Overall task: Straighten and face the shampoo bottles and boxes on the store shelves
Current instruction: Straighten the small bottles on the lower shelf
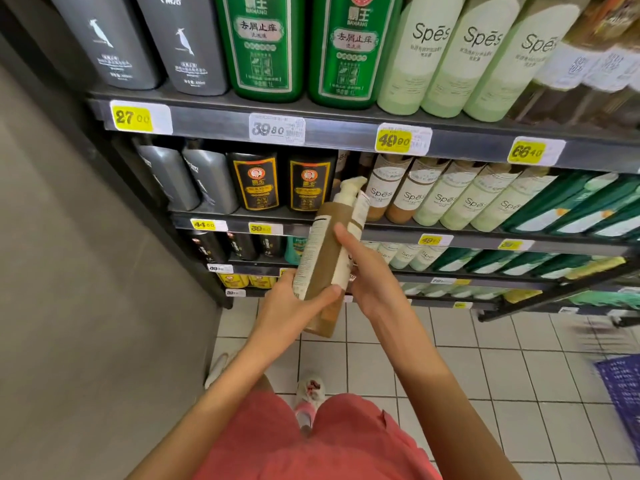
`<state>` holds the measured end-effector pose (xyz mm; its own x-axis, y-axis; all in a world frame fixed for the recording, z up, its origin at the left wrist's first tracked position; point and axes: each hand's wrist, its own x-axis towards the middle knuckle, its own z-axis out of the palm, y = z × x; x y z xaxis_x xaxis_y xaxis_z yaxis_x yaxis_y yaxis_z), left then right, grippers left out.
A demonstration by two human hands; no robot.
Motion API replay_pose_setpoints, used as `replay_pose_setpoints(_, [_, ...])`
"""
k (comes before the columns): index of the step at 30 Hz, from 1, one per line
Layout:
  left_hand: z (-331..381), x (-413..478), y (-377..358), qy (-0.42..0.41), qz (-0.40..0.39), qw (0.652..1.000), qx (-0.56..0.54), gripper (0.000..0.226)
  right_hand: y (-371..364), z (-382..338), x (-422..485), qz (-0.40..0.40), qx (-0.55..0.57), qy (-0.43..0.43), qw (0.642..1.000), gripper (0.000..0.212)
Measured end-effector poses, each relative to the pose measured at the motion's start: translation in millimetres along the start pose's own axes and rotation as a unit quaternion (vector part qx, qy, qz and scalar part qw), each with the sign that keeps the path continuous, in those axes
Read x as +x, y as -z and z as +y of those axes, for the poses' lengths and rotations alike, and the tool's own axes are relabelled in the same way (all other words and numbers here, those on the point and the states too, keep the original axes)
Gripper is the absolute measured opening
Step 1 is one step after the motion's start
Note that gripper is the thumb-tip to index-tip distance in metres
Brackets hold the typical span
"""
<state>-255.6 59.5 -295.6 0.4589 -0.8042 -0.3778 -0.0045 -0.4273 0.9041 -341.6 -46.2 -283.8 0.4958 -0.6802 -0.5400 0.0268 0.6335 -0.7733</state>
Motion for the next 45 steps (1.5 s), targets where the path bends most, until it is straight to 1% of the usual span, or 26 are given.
replay_pose_setpoints(1, [-0.8, 0.7, 3.0, 0.021, -0.060, 0.993, -0.097, 0.064, 3.5, -1.3, -1.2, -0.022, 0.023, -0.003, 0.999, 0.043])
replay_pose_setpoints(2, [-0.3, -0.4, 6.4, 0.053, -0.115, 0.972, -0.197, 0.070, 6.4, -3.1, -3.0, -0.051, 0.052, -0.011, 0.997, 0.052])
replay_pose_setpoints(3, [0.7, -2.3, 9.4, 0.082, -0.155, 0.946, -0.272, 0.077, 7.7, -5.2, -4.9, -0.084, 0.077, -0.020, 0.993, 0.060])
replay_pose_setpoints(4, [1.2, -3.5, 10.4, 0.099, -0.190, 0.924, -0.316, 0.085, 7.1, -6.6, -7.4, -0.109, 0.098, -0.028, 0.989, 0.063])
replay_pose_setpoints(5, [1.4, -3.7, 10.0, 0.104, -0.217, 0.914, -0.327, 0.093, 6.4, -7.0, -9.1, -0.124, 0.114, -0.031, 0.985, 0.063])
replay_pose_setpoints(6, [2.7, -3.2, 9.5, 0.101, -0.235, 0.912, -0.320, 0.098, 6.6, -7.2, -9.3, -0.130, 0.124, -0.028, 0.983, 0.060])
replay_pose_setpoints(9, [8.6, -0.4, 11.4, 0.084, -0.266, 0.923, -0.266, 0.097, 9.9, -6.9, -11.1, -0.124, 0.100, 0.004, 0.987, 0.047])
replay_pose_setpoints(10, [9.8, 0.7, 11.0, 0.075, -0.262, 0.928, -0.252, 0.094, 11.5, -6.4, -11.8, -0.117, 0.062, 0.016, 0.991, 0.042])
replay_pose_setpoints(12, [7.0, 3.7, 6.3, 0.064, -0.224, 0.942, -0.244, 0.082, 13.2, -3.8, -12.6, -0.103, -0.031, 0.037, 0.994, 0.035])
replay_pose_setpoints(14, [0.0, 4.1, -0.1, 0.063, -0.176, 0.950, -0.251, 0.067, 15.3, 0.9, -12.2, -0.103, -0.068, 0.039, 0.992, 0.032])
replay_pose_setpoints(17, [-10.7, 3.7, -6.1, 0.066, -0.159, 0.948, -0.267, 0.062, 17.0, 11.0, -11.8, -0.128, -0.122, 0.026, 0.984, 0.037])
replay_pose_setpoints(19, [-14.8, 4.9, -5.8, 0.060, -0.143, 0.956, -0.248, 0.065, 20.2, 18.8, -12.2, -0.144, -0.171, 0.021, 0.974, 0.041])
replay_pose_setpoints(20, [-16.7, 6.5, -4.1, 0.048, -0.133, 0.966, -0.216, 0.066, 22.5, 21.1, -12.0, -0.151, -0.179, 0.018, 0.972, 0.043])
replay_pose_setpoints(22, [-19.4, 11.9, 2.2, 0.008, -0.124, 0.987, -0.101, 0.067, 27.5, 21.6, -10.7, -0.165, -0.186, 0.031, 0.968, 0.045])
replay_pose_setpoints(24, [-19.7, 17.7, 10.0, -0.041, -0.122, 0.992, -0.009, 0.059, 30.5, 20.4, -9.9, -0.157, -0.206, 0.080, 0.963, 0.050])
replay_pose_setpoints(26, [-18.3, 23.3, 16.3, -0.077, -0.120, 0.990, 0.001, 0.047, 29.7, 21.4, -8.9, -0.132, -0.230, 0.145, 0.953, 0.059])
replay_pose_setpoints(28, [-15.4, 25.7, 19.5, -0.104, -0.121, 0.987, -0.013, 0.047, 27.3, 23.8, -11.0, -0.121, -0.235, 0.189, 0.946, 0.069])
replay_pose_setpoints(30, [-14.1, 25.4, 21.1, -0.122, -0.120, 0.985, -0.024, 0.053, 25.5, 26.0, -13.2, -0.118, -0.227, 0.212, 0.943, 0.072])
replay_pose_setpoints(33, [-14.3, 23.1, 21.2, -0.127, -0.124, 0.983, -0.044, 0.055, 25.9, 25.3, -13.9, -0.122, -0.227, 0.212, 0.943, 0.070])
replay_pose_setpoints(35, [-14.5, 19.2, 20.9, -0.113, -0.118, 0.985, -0.046, 0.049, 28.3, 22.3, -14.6, -0.127, -0.245, 0.197, 0.941, 0.067])
replay_pose_setpoints(37, [-13.6, 14.0, 22.8, -0.089, -0.104, 0.990, -0.028, 0.045, 28.9, 17.1, -15.4, -0.122, -0.287, 0.181, 0.933, 0.058])
replay_pose_setpoints(38, [-11.9, 10.9, 24.1, -0.069, -0.106, 0.992, -0.024, 0.047, 28.2, 14.3, -15.4, -0.114, -0.307, 0.171, 0.929, 0.051])
replay_pose_setpoints(40, [-7.0, 6.2, 24.9, -0.007, -0.128, 0.990, -0.055, 0.055, 23.6, 8.9, -13.5, -0.086, -0.334, 0.121, 0.931, 0.037])
replay_pose_setpoints(41, [-4.4, 5.8, 23.6, 0.030, -0.135, 0.987, -0.076, 0.059, 20.6, 6.5, -11.6, -0.075, -0.342, 0.072, 0.934, 0.037])
replay_pose_setpoints(43, [-1.7, 7.3, 18.8, 0.100, -0.122, 0.983, -0.092, 0.067, 15.3, 2.1, -5.5, -0.068, -0.344, -0.051, 0.935, 0.055])
replay_pose_setpoints(45, [-0.7, 8.2, 13.8, 0.155, -0.094, 0.977, -0.108, 0.077, 11.1, 0.2, -2.0, -0.079, -0.319, -0.132, 0.935, 0.070])
